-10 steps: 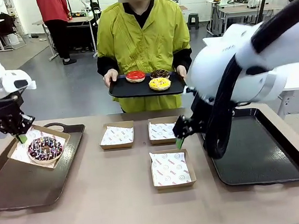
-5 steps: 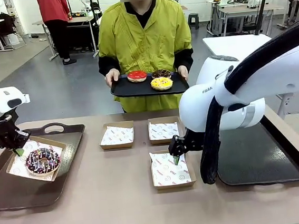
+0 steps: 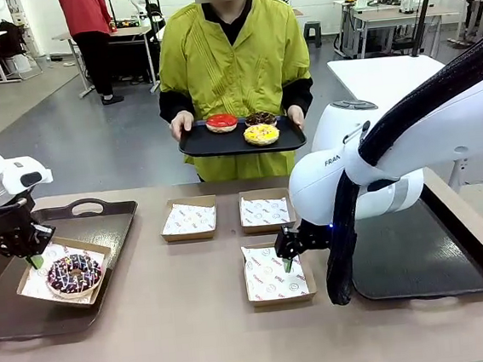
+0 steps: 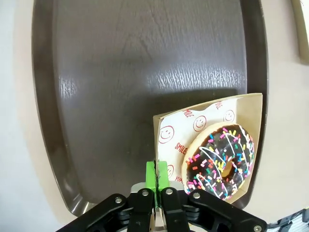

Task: Individually package the donuts and arrange them on the tray.
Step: Place the picked Paper togo box on the Handle tray while simultaneously picking up another Paper togo box from the table with the other hand.

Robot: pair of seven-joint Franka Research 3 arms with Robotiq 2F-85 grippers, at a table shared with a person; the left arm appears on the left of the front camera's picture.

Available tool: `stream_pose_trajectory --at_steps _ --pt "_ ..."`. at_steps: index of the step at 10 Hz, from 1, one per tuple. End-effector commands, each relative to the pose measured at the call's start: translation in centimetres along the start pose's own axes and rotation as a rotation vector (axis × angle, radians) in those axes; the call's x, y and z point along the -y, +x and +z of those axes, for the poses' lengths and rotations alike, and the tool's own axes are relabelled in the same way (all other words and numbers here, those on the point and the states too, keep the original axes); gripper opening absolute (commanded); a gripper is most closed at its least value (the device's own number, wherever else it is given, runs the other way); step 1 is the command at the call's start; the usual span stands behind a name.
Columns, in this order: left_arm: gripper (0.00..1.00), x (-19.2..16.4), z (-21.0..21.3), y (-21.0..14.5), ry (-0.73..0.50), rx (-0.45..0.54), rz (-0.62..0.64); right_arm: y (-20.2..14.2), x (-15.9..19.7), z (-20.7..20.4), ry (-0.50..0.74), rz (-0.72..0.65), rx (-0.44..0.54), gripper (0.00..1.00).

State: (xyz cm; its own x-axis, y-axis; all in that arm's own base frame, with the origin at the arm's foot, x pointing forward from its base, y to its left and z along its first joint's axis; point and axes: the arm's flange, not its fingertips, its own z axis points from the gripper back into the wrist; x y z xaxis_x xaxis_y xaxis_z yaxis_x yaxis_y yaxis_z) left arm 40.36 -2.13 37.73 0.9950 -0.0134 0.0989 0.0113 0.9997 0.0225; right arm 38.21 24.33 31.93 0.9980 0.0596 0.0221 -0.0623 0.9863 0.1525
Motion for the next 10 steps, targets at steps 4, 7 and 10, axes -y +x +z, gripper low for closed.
stream_pose_trajectory --at_steps 4,7,10 --pt "0.59 -0.65 -0.50 1.29 -0.071 -0.101 0.016 0.48 -0.61 -0.16 -0.025 0.008 0.021 0.42" --pt "0.62 -0.74 -0.14 1.29 -0.070 -0.098 0.022 0.54 -0.80 0.11 -0.029 0.007 0.032 0.40" --pt "1.00 -0.70 -0.10 1.32 -0.072 -0.103 0.020 0.64 -0.88 0.21 -0.034 0.005 0.033 0.00"
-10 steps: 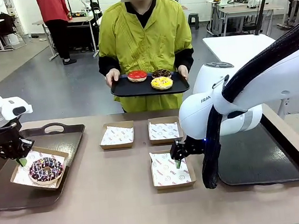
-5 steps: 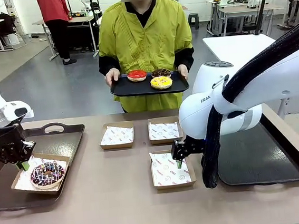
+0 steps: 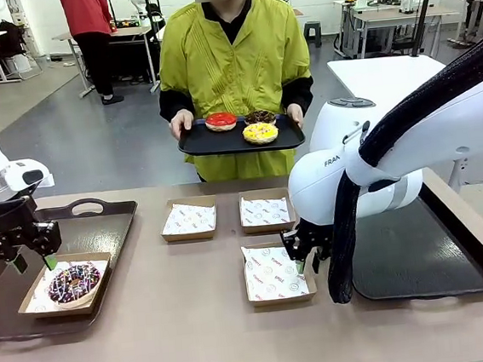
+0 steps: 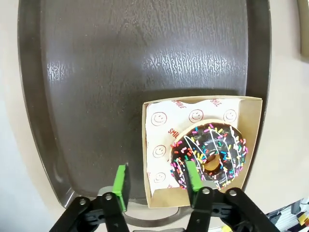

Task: Individually package the donuts and arrange them on the tray.
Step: Place the picked Paper togo box on the Handle tray while simultaneously picking up another Paper togo box from the table with the other hand.

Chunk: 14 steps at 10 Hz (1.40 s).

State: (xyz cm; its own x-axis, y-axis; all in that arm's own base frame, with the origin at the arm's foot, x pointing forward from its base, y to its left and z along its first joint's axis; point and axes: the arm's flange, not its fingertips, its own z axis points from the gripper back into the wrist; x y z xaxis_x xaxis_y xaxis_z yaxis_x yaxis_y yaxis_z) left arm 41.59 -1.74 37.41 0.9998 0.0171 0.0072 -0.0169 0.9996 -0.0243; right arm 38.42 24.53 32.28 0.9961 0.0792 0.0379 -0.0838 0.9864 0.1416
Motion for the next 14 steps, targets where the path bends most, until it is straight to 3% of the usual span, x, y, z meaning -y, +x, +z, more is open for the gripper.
stream_pose_trajectory --at_steps 1,3,4,5,7,8,10,11,14 --pt "1.00 -0.3 0.5 0.1 -0.033 -0.010 -0.014 0.5 -0.6 -0.1 -0.024 -0.020 0.018 0.00" --pt "1.00 -0.3 0.7 0.0 -0.039 -0.006 -0.022 0.6 -0.4 -0.3 -0.020 -0.031 0.011 0.00" --pt "0.88 -0.3 0.8 0.0 -0.043 -0.006 -0.021 0.5 -0.3 -0.3 -0.020 -0.034 0.010 0.00" --pt "0.97 -0.3 0.9 -0.1 -0.049 -0.004 -0.021 0.5 -0.4 -0.3 -0.021 -0.038 0.012 0.00" --pt "1.00 -0.5 1.4 -0.2 -0.088 -0.004 -0.037 0.4 -0.6 0.6 0.009 -0.038 -0.006 0.00" --pt "1.00 -0.9 2.0 -0.5 -0.157 -0.015 -0.056 0.2 -0.8 2.1 0.033 -0.026 -0.004 0.00" --pt "1.00 -3.1 5.1 -1.8 -0.435 0.012 -0.063 0.3 -1.2 8.7 0.030 0.033 0.046 0.00" --pt "1.00 -4.0 5.8 -2.7 -0.488 0.030 -0.063 1.3 -1.1 11.4 0.030 0.021 0.050 0.00" --pt "1.00 -10.0 7.4 -4.6 -0.802 0.113 0.002 5.3 -0.6 18.6 0.007 -0.004 0.076 0.00"
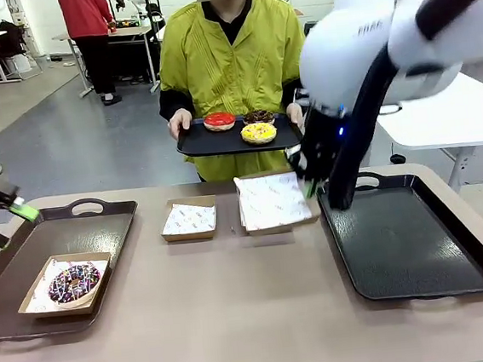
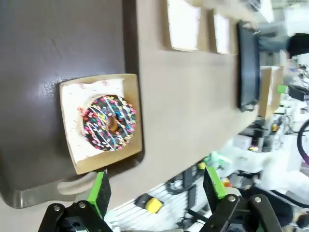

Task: Individually package the donuts and arrange them on the tray.
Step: Place the picked Paper togo box on the Handle tray while simultaneously picking up another Paper togo box from the table with the other hand.

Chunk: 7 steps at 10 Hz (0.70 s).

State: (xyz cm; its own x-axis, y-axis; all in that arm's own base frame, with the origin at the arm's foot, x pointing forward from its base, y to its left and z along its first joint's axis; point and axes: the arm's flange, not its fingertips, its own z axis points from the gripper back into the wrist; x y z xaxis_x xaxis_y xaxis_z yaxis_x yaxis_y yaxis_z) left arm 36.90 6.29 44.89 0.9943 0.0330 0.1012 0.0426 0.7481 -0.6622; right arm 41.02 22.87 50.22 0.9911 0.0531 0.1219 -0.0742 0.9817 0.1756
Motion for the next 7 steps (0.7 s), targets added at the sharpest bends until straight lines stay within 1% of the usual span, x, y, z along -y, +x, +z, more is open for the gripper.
stream_pose_trajectory --at_steps 1,3,4,5,7 --pt "1.00 -3.2 2.9 -0.4 -0.158 0.052 0.034 3.9 0.2 2.2 -0.021 0.007 -0.011 0.00" --pt "1.00 -6.6 6.3 -1.6 -0.270 0.112 0.099 7.1 0.6 4.0 -0.032 -0.013 0.001 0.00" --pt "1.00 -8.0 8.0 -2.4 -0.328 0.158 0.115 8.4 0.7 4.3 -0.033 -0.017 -0.011 0.00" --pt "1.00 -9.5 9.5 -3.2 -0.372 0.191 0.117 9.9 0.9 4.1 -0.038 -0.019 -0.022 0.00" --pt "1.00 -11.0 10.9 -4.2 -0.455 0.230 0.121 12.0 0.9 3.1 -0.061 -0.025 -0.052 0.00"
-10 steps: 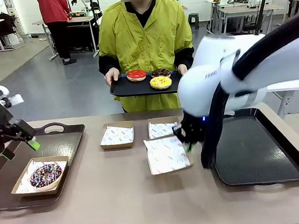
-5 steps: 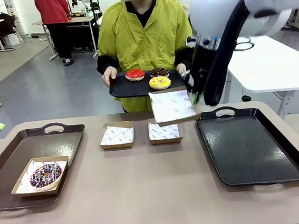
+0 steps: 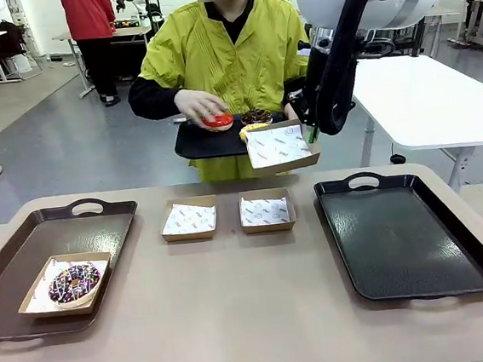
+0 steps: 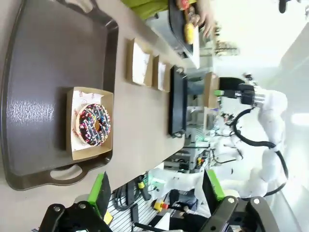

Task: Individually package the donuts and arrange them on the tray.
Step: Place the picked Paper togo box on the Handle tray while simultaneously picking up another Paper togo box from the table with the other hand.

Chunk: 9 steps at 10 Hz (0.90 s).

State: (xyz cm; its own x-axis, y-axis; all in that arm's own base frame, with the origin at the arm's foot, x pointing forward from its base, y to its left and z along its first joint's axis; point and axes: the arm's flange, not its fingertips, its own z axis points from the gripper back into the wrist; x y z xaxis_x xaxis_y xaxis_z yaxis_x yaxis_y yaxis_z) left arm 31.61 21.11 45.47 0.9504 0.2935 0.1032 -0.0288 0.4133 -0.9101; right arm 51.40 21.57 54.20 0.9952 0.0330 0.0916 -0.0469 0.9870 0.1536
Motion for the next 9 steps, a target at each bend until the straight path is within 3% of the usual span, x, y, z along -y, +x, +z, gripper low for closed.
stream_pose_trajectory --at_steps 1,3,4,9 --pt "1.00 -0.8 0.5 0.4 -0.079 -0.006 -0.028 2.2 -0.5 -0.3 -0.046 -0.009 -0.027 0.00" --pt "1.00 -0.9 0.1 -0.2 -0.054 0.021 -0.024 3.2 -0.6 -1.3 -0.045 -0.025 -0.032 0.00" --pt "1.00 -0.8 0.5 -0.2 -0.053 0.005 0.003 1.8 0.0 -1.3 -0.016 0.002 -0.022 0.00" --pt "1.00 -0.8 0.5 -0.2 -0.053 0.005 0.003 1.8 0.0 -1.3 -0.016 0.002 -0.022 0.00"
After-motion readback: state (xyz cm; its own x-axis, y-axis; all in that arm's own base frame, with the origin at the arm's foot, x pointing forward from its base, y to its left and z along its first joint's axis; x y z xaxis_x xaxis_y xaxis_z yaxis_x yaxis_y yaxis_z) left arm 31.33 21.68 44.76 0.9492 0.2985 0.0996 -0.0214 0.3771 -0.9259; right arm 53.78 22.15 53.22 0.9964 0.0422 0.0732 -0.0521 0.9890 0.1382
